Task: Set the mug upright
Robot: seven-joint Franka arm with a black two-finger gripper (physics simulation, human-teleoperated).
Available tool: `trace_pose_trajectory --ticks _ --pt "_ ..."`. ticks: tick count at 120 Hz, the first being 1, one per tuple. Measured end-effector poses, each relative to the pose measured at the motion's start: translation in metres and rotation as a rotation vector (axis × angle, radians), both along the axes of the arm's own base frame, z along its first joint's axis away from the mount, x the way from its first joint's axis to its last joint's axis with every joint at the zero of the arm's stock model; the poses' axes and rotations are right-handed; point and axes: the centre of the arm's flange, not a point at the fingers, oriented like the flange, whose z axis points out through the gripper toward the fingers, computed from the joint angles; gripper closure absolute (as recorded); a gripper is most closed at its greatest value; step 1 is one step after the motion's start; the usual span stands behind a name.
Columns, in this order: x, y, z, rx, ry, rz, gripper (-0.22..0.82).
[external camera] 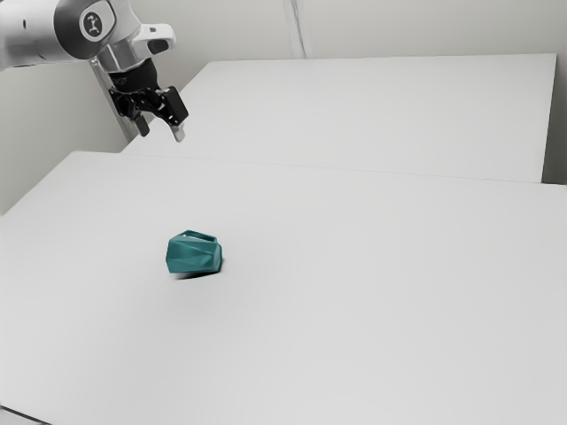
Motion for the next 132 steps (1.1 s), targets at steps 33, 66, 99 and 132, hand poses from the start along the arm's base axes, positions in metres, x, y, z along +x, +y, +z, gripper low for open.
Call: trace_pose_trajectory --ticks 33,66,99,132 --pt "0.000 -0.003 0.000 -0.002 -0.002 0.001 0.00" --pt "-0.001 -0.002 -0.008 -0.033 0.020 0.011 0.00" --pt "-0.023 0.094 -0.052 -0.320 0.073 0.140 0.00" --pt "-0.079 0.227 -0.109 -0.577 0.008 0.262 0.00"
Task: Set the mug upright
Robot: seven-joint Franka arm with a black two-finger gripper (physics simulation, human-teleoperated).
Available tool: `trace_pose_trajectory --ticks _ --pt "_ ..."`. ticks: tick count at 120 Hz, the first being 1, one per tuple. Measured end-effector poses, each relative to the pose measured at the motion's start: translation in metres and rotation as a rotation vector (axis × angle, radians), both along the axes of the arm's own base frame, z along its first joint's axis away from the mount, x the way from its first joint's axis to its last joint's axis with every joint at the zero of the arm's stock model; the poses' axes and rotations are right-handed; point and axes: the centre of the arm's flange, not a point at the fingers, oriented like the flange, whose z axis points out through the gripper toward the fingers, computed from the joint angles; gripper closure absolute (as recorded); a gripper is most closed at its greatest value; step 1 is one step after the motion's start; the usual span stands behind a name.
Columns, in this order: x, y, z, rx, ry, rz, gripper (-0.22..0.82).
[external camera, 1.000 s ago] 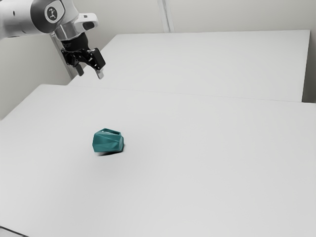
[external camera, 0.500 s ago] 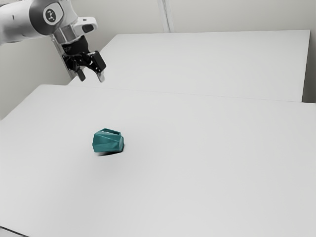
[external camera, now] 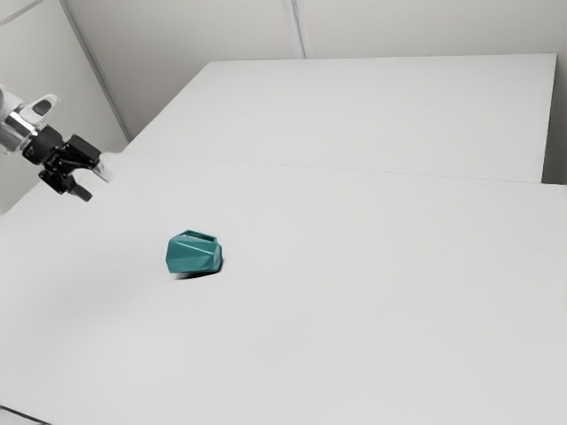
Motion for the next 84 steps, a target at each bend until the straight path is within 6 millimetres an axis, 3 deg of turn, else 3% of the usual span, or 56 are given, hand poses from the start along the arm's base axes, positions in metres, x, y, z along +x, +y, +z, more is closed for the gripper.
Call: trace_pose_trajectory --ticks 8,20,29,55,84 --pt "0.004 0.001 -0.012 -0.026 -0.025 -0.032 0.00" --pt "0.027 -0.029 -0.039 -0.061 -0.048 -0.134 0.00" --pt "0.031 -0.038 -0.061 -0.087 -0.068 -0.169 0.00" --pt "0.030 -0.029 -0.135 -0.188 -0.127 -0.161 0.00" --pt "0.023 -0.022 -0.193 -0.225 -0.163 -0.154 0.00"
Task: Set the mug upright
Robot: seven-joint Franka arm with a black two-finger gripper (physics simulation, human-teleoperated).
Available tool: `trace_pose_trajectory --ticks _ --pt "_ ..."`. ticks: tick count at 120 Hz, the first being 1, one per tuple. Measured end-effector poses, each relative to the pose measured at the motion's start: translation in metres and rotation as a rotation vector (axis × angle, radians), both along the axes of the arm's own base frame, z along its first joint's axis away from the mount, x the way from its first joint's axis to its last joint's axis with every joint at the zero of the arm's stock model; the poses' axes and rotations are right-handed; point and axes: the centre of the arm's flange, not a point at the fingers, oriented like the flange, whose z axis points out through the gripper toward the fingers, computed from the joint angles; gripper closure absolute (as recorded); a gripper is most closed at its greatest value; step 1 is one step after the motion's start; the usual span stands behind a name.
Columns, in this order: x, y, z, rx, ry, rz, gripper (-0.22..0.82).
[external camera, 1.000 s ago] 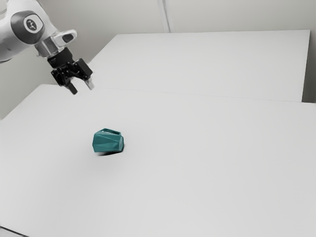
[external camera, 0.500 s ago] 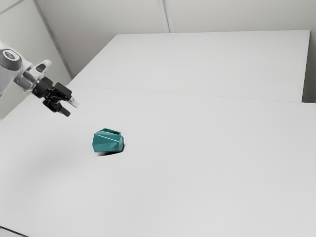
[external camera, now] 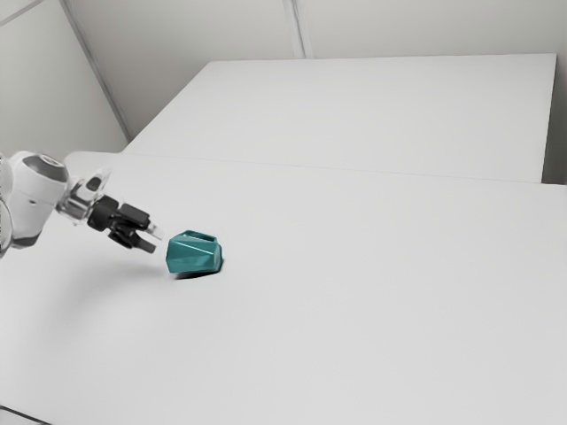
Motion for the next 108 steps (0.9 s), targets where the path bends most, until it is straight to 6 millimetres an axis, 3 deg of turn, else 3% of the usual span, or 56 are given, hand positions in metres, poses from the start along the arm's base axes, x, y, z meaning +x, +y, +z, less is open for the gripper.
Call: trace_pose_trajectory --ticks 25,52,60,85,108 --pt "-0.003 -0.006 -0.026 -0.082 -0.059 0.052 0.00" --pt "0.005 -0.023 -0.034 -0.122 -0.114 0.043 0.01" --pt "0.005 -0.028 -0.038 -0.134 -0.121 0.042 0.10" --pt "0.002 -0.032 -0.044 -0.163 -0.147 0.059 0.53" --pt "0.005 -0.032 -0.038 -0.158 -0.179 0.048 0.70"
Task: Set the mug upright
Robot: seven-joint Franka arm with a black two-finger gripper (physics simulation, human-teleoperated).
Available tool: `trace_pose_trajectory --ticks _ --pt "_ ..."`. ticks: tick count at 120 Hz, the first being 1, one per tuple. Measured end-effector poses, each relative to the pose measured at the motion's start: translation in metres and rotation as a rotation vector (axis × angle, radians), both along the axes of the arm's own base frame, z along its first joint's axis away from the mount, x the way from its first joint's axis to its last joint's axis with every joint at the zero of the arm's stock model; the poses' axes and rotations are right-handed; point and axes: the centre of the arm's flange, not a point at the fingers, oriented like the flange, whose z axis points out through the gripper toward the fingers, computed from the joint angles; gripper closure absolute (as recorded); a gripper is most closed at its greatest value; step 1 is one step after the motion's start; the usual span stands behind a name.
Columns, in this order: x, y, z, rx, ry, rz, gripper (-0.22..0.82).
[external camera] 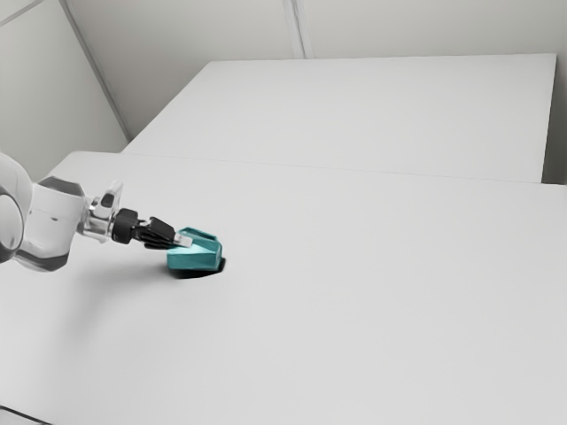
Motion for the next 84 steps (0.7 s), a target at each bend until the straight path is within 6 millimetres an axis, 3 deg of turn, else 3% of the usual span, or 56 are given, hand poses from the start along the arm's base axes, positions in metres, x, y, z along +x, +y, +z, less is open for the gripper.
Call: trace_pose_trajectory --ticks 21,36,59,84 --pt "0.002 -0.005 0.013 0.011 -0.036 -0.020 0.75" --pt "0.007 -0.018 0.037 0.026 -0.083 -0.054 0.77" --pt "0.016 -0.059 0.100 0.175 -0.141 -0.193 0.78" --pt "0.042 -0.114 0.152 0.575 -0.094 -0.433 0.79"
